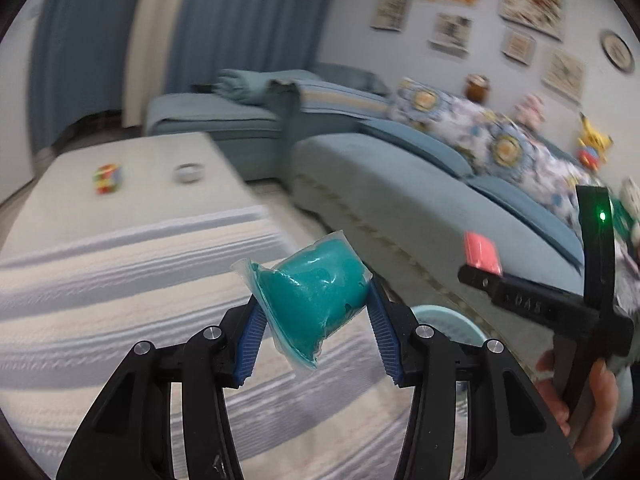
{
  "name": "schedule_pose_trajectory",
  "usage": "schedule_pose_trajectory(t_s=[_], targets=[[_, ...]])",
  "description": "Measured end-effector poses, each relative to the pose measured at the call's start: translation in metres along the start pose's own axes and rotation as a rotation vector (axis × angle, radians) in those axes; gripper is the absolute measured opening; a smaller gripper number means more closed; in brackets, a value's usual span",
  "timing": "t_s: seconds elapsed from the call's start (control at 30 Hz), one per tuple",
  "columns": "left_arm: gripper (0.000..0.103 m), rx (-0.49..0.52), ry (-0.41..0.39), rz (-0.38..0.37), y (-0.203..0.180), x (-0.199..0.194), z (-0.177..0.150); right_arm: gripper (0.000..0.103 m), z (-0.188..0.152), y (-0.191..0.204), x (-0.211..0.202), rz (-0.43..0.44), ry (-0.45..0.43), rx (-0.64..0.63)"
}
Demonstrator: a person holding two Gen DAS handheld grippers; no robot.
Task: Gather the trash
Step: 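Carry the teal and pink packets to the basket and release both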
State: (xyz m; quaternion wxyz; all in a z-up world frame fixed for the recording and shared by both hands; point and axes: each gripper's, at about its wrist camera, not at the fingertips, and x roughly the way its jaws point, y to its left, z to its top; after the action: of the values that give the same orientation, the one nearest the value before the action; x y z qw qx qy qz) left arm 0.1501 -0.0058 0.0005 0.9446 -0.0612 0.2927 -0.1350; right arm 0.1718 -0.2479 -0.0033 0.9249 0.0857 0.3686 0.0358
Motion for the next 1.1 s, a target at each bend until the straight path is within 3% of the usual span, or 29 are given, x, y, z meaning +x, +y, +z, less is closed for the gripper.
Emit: schedule_pose_trajectory(t_s=[0.1,0.33,0.57,0.63,0.8,1.1], targets=[[0.047,0.059,0.029,-0.049,-0.043,0.025,-0.003,0.05,-0.014,-0.052,-0.004,-0.026,0.014,0.094],[0.047,0.122,0.167,-0.168,-0.116,0.089,-0.022,0.05,-0.057,-0.13,0.026,-0.085,0.126,0.283],[0.05,0.108,0.315,-0.209,-0.131,0.148,-0.05,0.051,-0.095,-0.164,0.056,-0.058,0.221,0.397],[0.061,0.104,0.346,-0.221,-0.131,0.159,-0.056,0.053,-0.098,-0.168,0.058,-0.054,0.214,0.411],[0.067,0.078,0.346,-0.247,-0.125,0.159,-0.059,0.064,-0.101,-0.174,0.059,-0.056,0.21,0.434],[0.07,0.027,0.297,-0.263,-0.112,0.113,-0.046,0.065,-0.096,-0.164,0.027,-0.025,0.173,0.43]])
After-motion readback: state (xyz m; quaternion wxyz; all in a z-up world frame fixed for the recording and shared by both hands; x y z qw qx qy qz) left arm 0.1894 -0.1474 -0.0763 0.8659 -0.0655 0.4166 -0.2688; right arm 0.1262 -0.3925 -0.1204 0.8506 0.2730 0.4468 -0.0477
